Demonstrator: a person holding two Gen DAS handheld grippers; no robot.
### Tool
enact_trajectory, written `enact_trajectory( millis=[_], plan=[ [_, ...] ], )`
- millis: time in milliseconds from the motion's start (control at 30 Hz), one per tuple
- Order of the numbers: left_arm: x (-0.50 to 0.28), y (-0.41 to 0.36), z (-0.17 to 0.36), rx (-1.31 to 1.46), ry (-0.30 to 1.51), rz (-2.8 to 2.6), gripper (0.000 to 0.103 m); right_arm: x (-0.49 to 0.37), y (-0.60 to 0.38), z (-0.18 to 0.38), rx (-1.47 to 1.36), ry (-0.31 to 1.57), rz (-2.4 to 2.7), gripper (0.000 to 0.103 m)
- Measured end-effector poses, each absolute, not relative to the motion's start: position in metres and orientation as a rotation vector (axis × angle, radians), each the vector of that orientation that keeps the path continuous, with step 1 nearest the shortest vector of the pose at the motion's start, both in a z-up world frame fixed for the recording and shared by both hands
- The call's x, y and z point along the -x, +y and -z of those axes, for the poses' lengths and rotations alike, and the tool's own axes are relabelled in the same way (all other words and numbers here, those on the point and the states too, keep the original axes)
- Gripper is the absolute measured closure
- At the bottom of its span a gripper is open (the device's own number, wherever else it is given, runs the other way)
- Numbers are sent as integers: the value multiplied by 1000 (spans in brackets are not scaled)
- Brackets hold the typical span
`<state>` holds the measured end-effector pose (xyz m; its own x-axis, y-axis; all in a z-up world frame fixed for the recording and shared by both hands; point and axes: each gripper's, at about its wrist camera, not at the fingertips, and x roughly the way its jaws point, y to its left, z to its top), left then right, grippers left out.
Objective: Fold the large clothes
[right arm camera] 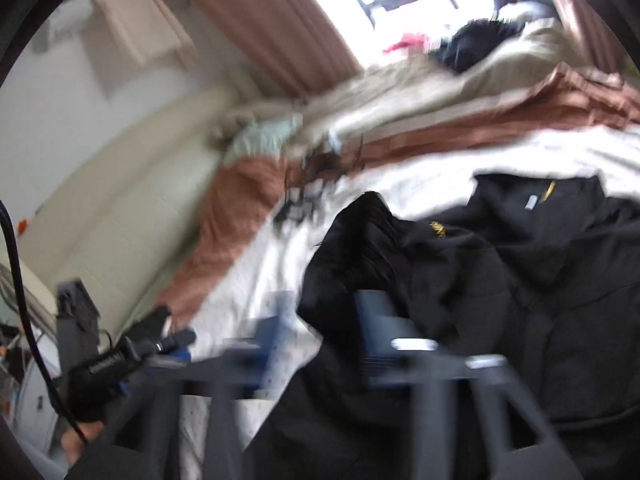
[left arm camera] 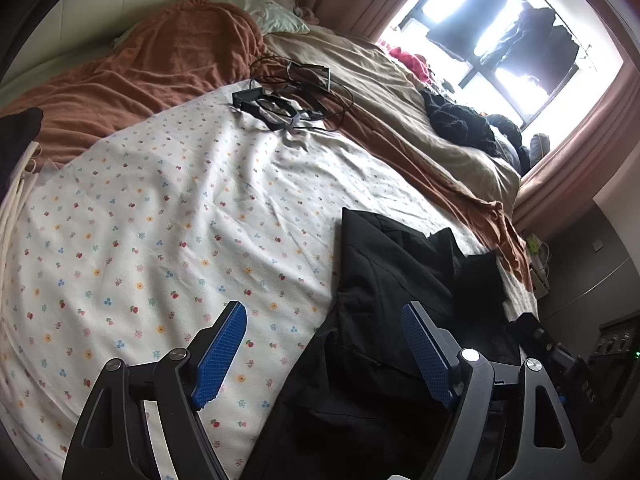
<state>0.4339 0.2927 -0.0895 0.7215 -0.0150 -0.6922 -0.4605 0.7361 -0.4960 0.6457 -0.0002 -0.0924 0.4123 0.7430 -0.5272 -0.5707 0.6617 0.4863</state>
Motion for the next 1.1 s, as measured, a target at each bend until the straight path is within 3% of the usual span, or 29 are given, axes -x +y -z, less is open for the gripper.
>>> enact_trajectory(
  millis=[400, 1033, 1100],
  plan=[
    [-439, 276, 87, 663, 760, -234, 22, -649, -70, 115, -294, 865, -622, 26],
    [-364, 193, 31, 515, 627, -124, 22, -575, -210, 79, -415, 791, -399, 25],
    [-349, 188, 27, 523, 615, -105, 22, -560, -221, 75, -427, 774, -407, 21]
  ],
)
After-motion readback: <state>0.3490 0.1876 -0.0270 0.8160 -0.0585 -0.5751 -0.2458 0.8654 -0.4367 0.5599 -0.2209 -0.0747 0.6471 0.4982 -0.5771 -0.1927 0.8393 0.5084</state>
